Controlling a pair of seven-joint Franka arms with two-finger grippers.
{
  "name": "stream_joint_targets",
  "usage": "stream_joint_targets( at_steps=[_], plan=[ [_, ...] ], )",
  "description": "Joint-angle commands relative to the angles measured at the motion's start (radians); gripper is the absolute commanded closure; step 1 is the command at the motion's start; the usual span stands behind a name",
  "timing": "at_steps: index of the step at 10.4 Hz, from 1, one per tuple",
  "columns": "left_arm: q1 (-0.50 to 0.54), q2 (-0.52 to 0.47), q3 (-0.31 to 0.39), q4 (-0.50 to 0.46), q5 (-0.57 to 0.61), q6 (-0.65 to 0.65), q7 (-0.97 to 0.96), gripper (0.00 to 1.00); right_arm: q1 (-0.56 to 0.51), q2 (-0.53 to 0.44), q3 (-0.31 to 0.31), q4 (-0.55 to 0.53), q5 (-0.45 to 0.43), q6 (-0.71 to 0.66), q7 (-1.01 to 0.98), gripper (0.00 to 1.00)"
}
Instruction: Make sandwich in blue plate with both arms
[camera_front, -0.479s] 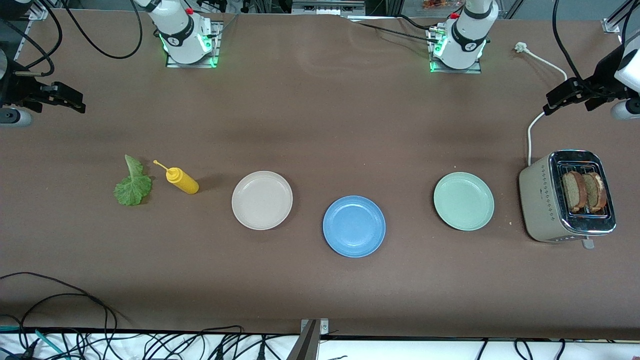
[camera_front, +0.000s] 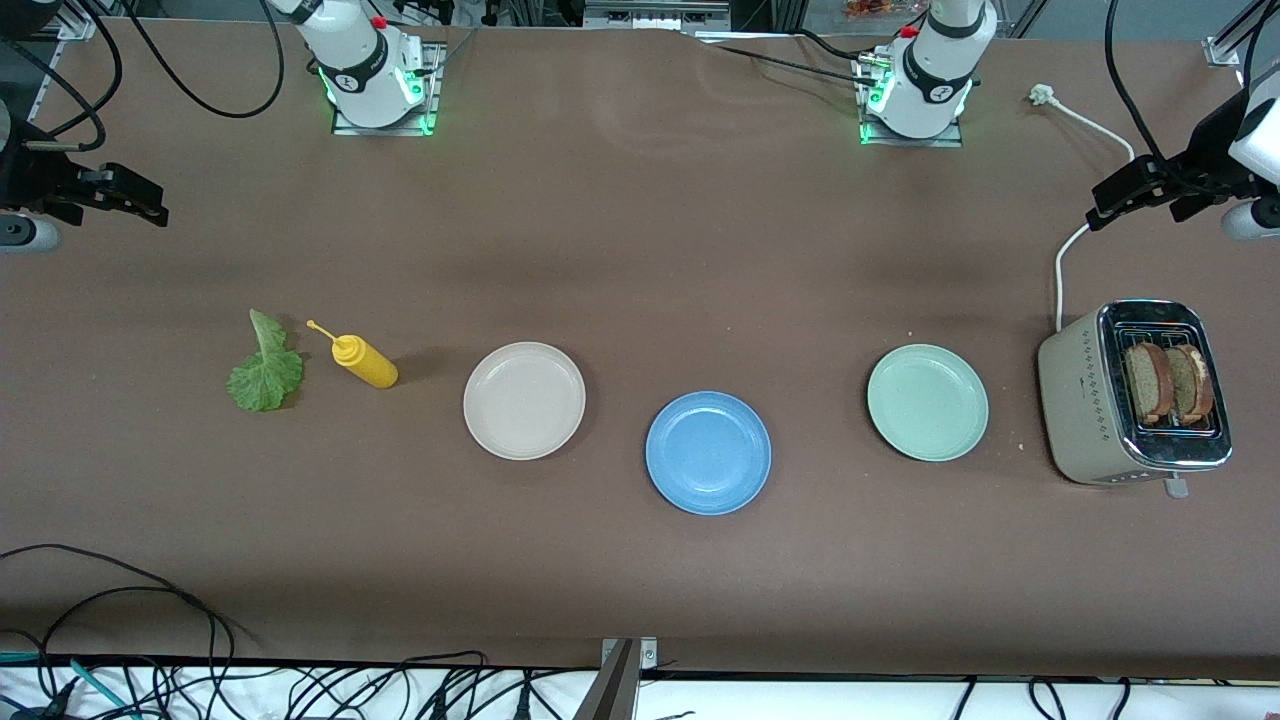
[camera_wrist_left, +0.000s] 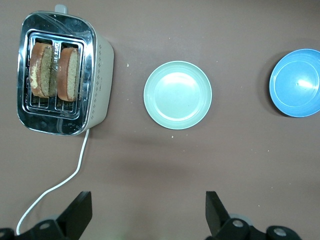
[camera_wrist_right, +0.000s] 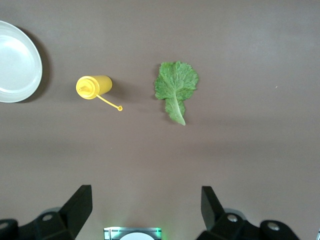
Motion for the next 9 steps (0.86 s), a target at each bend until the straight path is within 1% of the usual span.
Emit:
stream_joint_targets(
  at_steps=[1,4,5,9],
  plan=[
    [0.008,-0.022,-0.003,-0.014,-0.031,-0.006,0.005,0.00,-0.002,-0.001,-0.001,0.052,0.014,-0.016,0.003,0.01],
    [0.008,-0.020,-0.003,-0.014,-0.031,-0.006,0.005,0.00,-0.002,-0.009,0.001,0.095,0.015,-0.016,-0.001,0.00],
    [0.008,-0.022,-0.003,-0.014,-0.031,-0.006,0.005,0.00,-0.002,-0.026,-0.004,0.093,0.017,-0.017,-0.010,0.00],
    [0.008,-0.022,-0.003,-0.014,-0.031,-0.006,0.005,0.00,-0.002,-0.026,-0.008,0.110,0.015,0.001,-0.010,0.00]
  ],
)
